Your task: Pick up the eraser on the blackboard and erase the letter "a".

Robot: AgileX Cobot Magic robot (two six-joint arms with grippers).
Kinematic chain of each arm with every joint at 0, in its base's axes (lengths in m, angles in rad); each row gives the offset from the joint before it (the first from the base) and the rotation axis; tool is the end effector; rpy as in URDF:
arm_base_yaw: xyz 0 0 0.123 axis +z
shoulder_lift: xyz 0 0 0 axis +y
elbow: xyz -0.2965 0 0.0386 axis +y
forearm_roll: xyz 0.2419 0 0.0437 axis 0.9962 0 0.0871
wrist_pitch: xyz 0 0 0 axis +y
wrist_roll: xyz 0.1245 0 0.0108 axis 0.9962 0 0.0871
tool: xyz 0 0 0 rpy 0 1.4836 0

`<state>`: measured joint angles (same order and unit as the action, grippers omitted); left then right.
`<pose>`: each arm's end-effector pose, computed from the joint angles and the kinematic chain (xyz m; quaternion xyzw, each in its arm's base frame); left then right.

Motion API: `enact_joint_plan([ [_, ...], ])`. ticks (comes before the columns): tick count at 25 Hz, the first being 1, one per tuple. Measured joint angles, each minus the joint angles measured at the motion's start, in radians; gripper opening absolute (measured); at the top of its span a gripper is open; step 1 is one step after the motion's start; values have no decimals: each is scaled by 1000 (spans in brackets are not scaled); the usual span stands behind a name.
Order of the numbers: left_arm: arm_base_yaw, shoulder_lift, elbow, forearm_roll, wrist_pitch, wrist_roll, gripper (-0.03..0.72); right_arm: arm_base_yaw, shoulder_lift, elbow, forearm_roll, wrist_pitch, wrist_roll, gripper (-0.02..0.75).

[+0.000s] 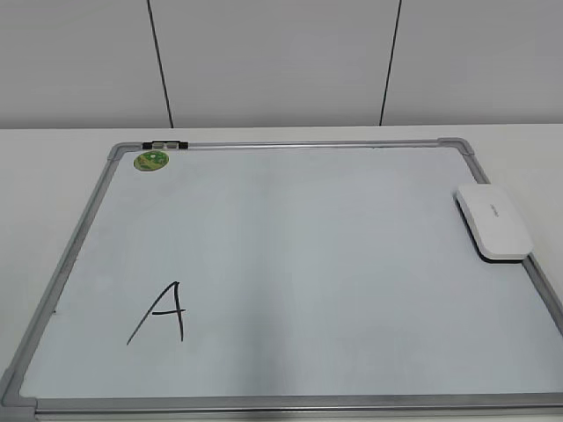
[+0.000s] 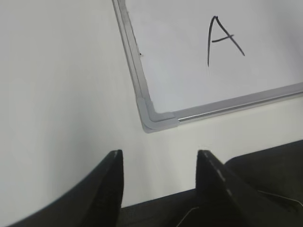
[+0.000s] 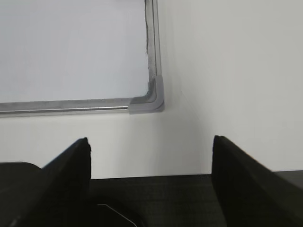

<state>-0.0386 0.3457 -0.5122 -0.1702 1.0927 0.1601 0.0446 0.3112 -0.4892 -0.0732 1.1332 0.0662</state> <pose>0.0477 -0.0207 0.2515 0.0828 0.9268 -0.0627 0.3610 0.0409 -0.0065 0.2413 0.0070 0.9382 -0.0174 0.3455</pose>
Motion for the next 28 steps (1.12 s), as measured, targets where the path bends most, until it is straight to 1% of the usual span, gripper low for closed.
enact_joint_plan([
  [7, 34, -191, 0, 0, 0, 0, 368, 0, -162, 0, 0, 0, 0, 587],
  [14, 62, -330, 0, 0, 4, 0, 368, 0, -310, 0, 0, 4, 0, 587],
  [22, 69, -336, 0, 0, 9, 0, 368, 0, -327, 0, 0, 5, 0, 587],
  [28, 69, -336, 0, 0, 9, 0, 335, 0, -327, 0, 0, 5, 0, 587],
])
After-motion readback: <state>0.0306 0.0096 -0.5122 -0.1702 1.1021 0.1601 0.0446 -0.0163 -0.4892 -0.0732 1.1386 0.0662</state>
